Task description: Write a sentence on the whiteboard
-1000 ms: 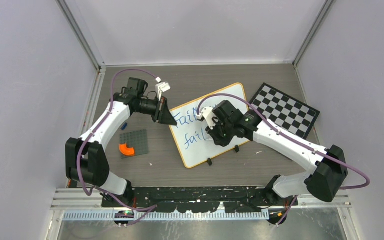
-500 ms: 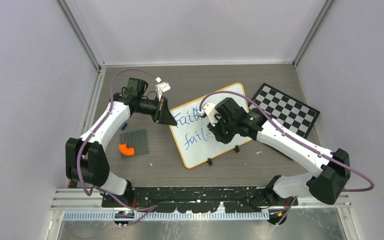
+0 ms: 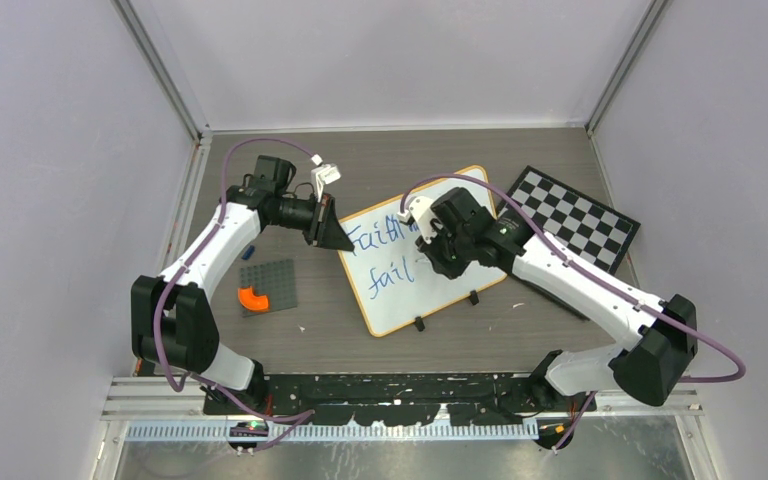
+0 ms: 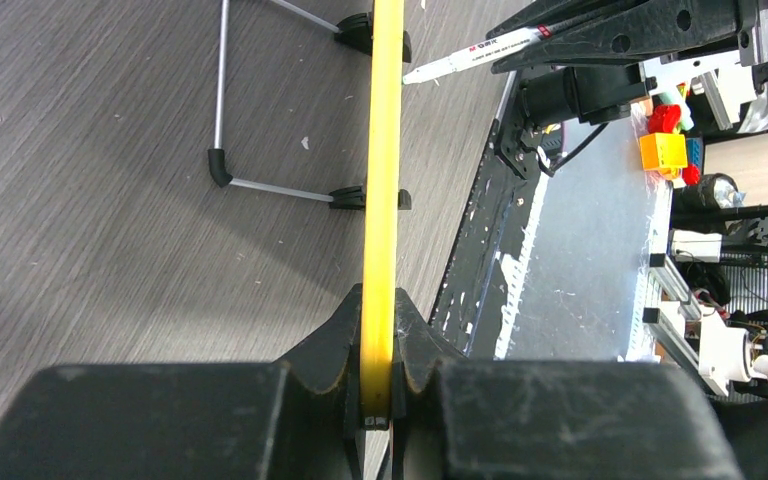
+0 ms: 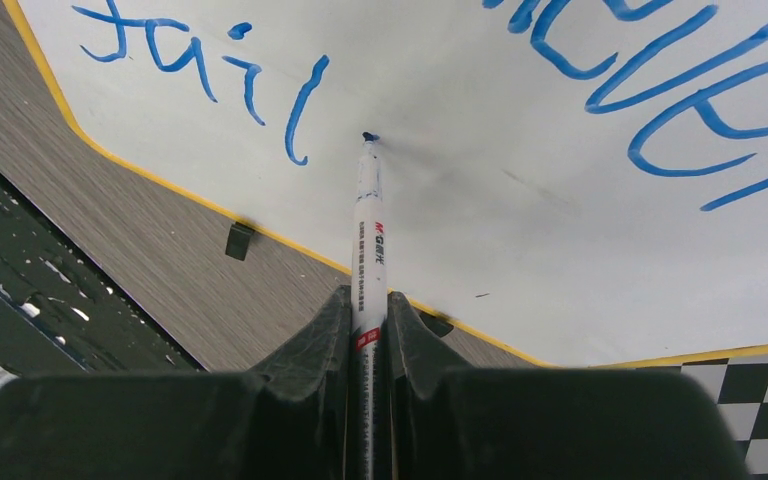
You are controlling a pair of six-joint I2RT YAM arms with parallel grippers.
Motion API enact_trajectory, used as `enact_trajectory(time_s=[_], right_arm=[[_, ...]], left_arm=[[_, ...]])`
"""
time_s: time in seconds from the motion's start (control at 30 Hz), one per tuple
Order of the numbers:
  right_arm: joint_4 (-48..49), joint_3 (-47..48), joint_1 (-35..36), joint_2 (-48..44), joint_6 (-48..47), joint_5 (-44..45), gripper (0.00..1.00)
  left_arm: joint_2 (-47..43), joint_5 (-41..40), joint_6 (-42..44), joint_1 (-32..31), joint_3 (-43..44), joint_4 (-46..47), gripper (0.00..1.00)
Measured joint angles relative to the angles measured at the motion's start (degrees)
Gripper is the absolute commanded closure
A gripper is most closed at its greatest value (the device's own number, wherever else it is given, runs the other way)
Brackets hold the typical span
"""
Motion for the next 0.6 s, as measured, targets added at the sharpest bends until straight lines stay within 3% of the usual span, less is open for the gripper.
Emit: enact_trajectory(time_s=[0.6], right_arm=[[-0.31,-0.04,0.07,1.51,-0.07,-3.06,1.00]], left_arm=[[0.15,0.00,0.22,0.00,0.02,0.00,1.00]])
